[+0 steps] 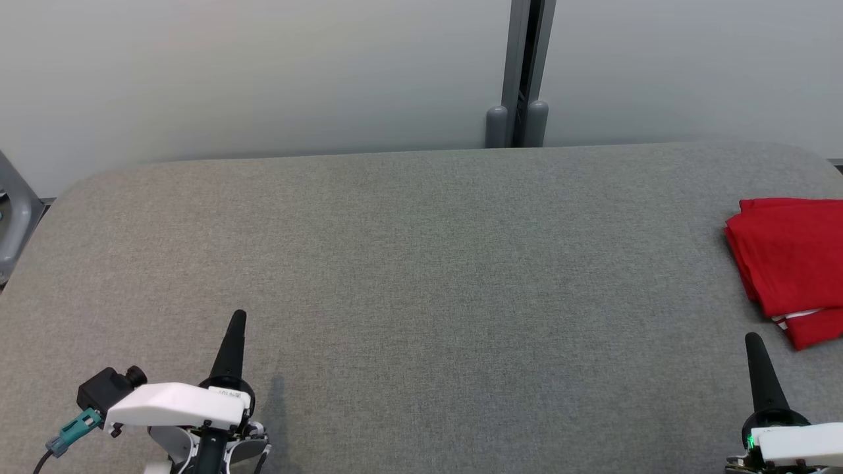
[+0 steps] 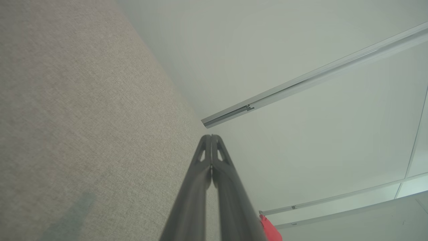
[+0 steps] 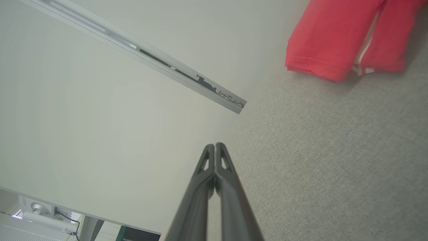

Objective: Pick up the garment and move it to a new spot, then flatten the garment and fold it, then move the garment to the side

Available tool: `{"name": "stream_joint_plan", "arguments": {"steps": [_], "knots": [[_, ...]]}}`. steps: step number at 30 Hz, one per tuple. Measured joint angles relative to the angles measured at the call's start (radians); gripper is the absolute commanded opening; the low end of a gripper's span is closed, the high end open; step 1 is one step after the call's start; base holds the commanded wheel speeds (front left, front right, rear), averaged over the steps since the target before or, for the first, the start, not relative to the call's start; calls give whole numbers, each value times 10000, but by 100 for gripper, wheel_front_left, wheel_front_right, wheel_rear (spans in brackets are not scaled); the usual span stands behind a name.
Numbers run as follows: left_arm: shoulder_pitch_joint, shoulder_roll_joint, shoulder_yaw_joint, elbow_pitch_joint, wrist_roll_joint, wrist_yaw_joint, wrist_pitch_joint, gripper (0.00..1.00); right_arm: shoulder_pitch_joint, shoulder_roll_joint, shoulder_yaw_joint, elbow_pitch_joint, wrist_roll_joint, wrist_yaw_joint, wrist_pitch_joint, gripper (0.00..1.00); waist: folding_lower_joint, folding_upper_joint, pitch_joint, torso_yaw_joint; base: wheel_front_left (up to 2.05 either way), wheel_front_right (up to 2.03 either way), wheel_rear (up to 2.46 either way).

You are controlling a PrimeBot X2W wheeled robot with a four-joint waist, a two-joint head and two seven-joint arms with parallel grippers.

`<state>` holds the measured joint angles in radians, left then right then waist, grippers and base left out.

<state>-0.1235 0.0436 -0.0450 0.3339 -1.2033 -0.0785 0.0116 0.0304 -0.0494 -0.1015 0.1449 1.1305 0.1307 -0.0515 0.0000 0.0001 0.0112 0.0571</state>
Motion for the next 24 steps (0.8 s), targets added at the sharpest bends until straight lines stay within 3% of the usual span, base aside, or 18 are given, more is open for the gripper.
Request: {"name": "stream_joint_plan", "arguments": {"steps": [24], "knots": [[-482,12,119,146,-1937,-221,604,0,139,6,-510,-307,2316,0,512,0,0,0,-32,-232,0,0,0]]}}
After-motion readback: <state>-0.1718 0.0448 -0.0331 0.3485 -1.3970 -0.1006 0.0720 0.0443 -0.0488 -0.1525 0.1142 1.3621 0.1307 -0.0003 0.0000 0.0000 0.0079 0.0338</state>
